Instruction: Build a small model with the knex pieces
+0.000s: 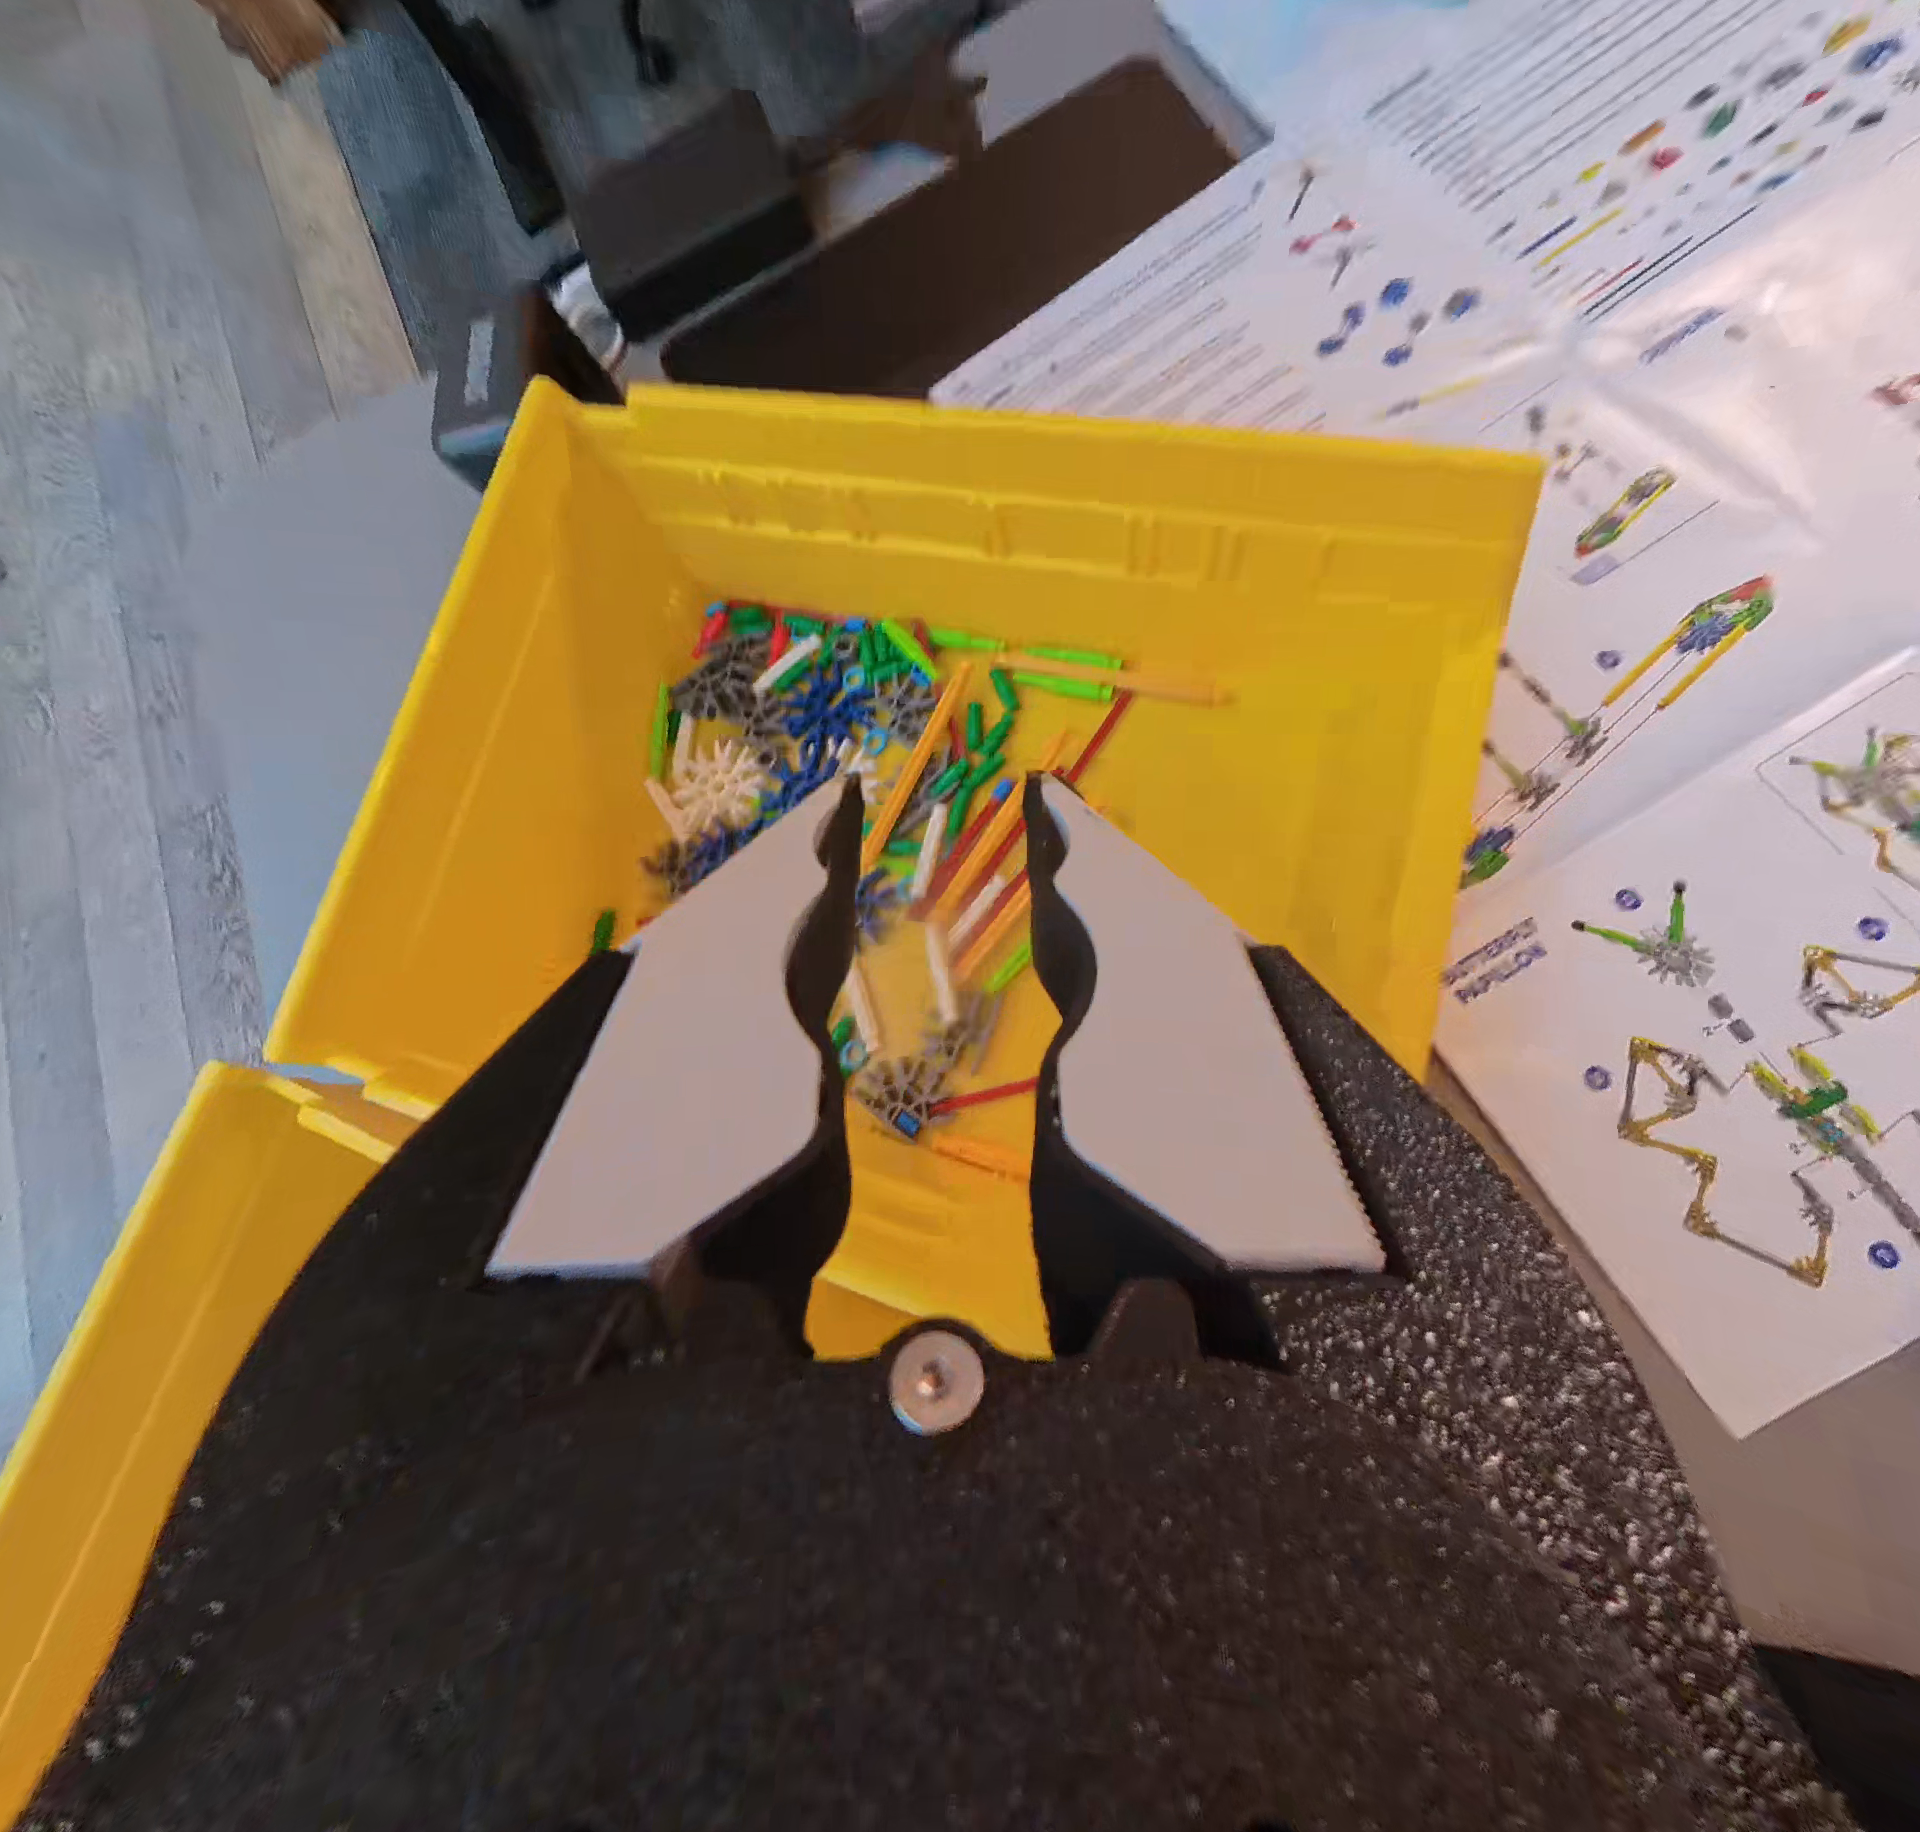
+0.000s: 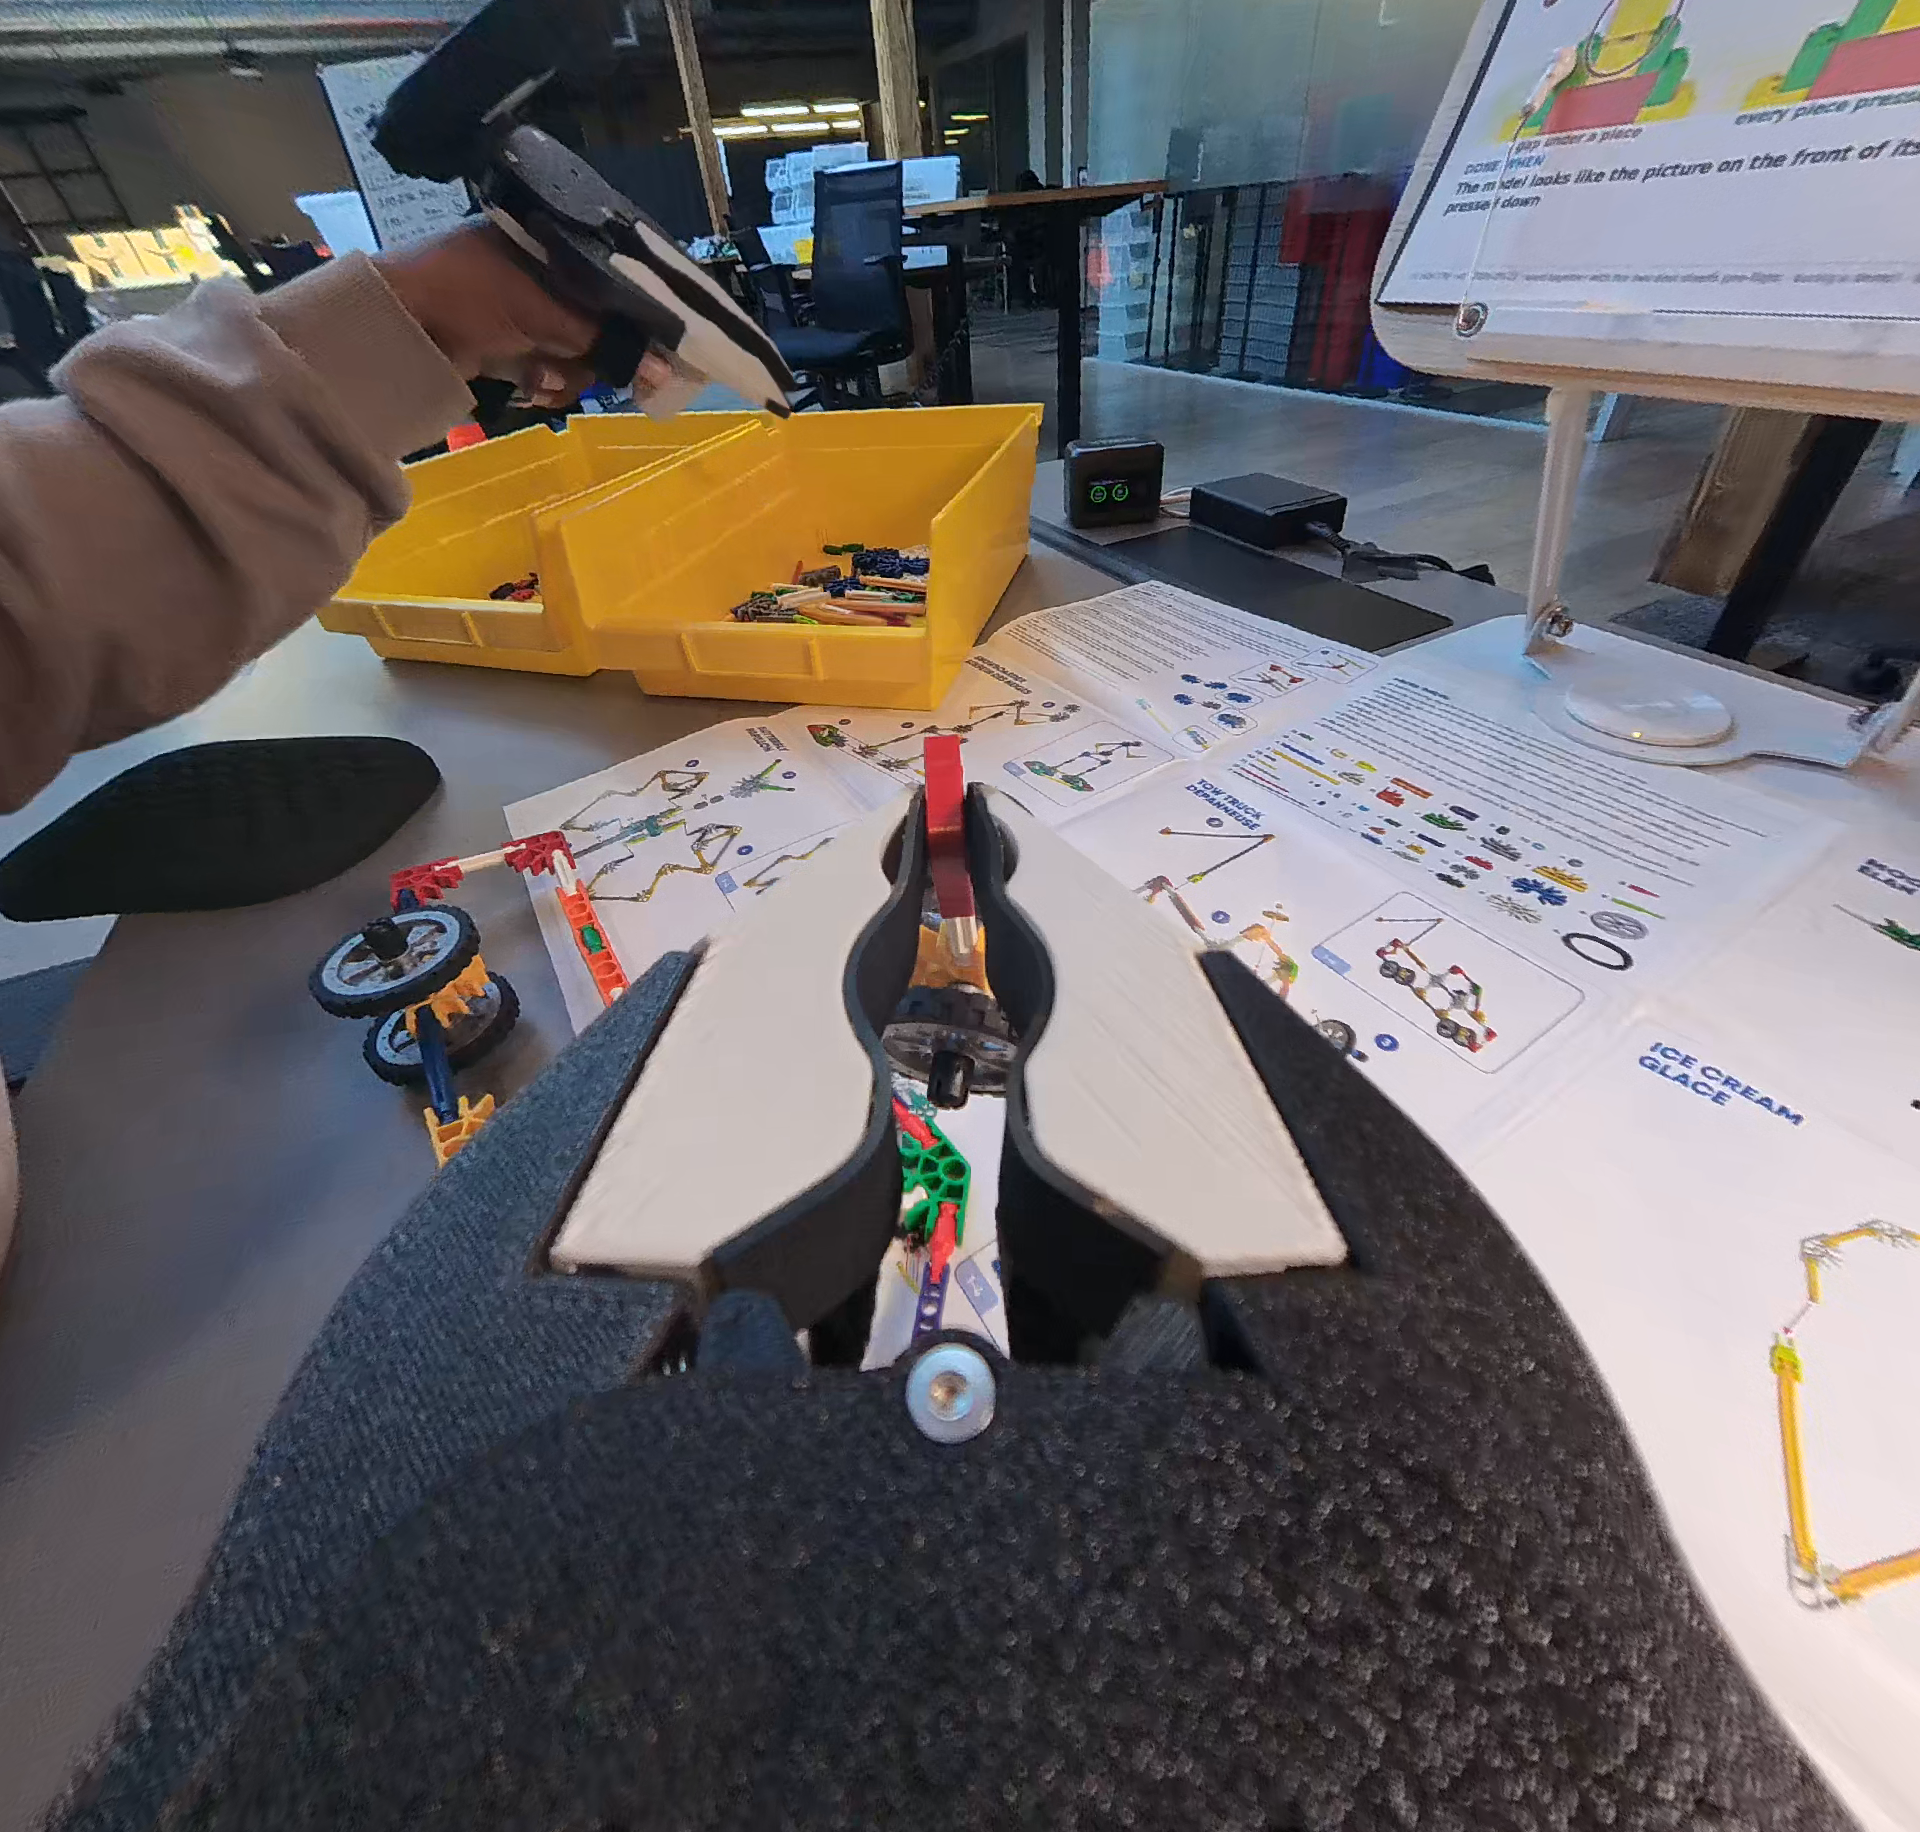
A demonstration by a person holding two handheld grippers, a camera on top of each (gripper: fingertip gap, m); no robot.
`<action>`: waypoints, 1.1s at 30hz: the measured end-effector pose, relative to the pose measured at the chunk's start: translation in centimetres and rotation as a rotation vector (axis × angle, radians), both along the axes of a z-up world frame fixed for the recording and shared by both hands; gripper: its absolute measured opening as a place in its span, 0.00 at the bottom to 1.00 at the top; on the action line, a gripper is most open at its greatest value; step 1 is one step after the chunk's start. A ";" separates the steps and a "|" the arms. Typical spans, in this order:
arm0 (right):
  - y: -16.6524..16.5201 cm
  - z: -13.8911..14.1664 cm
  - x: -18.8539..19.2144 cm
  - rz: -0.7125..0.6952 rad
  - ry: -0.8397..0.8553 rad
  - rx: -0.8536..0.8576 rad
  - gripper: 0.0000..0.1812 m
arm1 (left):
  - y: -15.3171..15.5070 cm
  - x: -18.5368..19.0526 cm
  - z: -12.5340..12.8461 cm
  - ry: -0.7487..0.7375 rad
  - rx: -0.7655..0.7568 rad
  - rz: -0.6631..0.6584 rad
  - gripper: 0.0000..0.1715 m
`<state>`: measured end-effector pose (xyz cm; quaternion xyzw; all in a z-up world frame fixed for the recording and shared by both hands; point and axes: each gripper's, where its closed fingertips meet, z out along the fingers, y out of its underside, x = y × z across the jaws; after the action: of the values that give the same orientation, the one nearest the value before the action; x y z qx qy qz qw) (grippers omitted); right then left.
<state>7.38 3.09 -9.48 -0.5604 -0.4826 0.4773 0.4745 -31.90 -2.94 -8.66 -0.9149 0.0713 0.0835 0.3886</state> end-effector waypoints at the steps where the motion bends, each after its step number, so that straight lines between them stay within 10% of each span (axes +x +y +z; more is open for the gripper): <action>1: -0.1 0.0 -0.1 0.006 0.003 -0.003 0.02 | 0.5 1.3 0.9 -0.016 0.061 -0.022 0.18; 5: -1.1 0.1 -0.7 0.062 0.044 -0.085 0.02 | 1.4 14.9 2.9 -0.273 0.201 -0.387 0.19; 13: -4.4 2.6 -1.3 0.251 0.244 -0.359 0.02 | -0.5 38.6 -1.1 -0.728 0.113 -0.997 0.34; 28: -6.1 1.2 -2.8 0.317 0.191 -0.412 0.02 | -0.2 40.4 -2.1 -0.794 0.121 -1.055 0.02; 33: -7.3 1.3 -2.8 0.391 0.168 -0.513 0.03 | -0.9 40.1 -2.3 -0.581 0.206 -1.135 0.01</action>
<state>4.58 -4.21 -8.13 -0.5170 -0.4043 0.7100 0.2553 8.20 -3.88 -10.98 -0.6781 0.4275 -0.3797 0.4618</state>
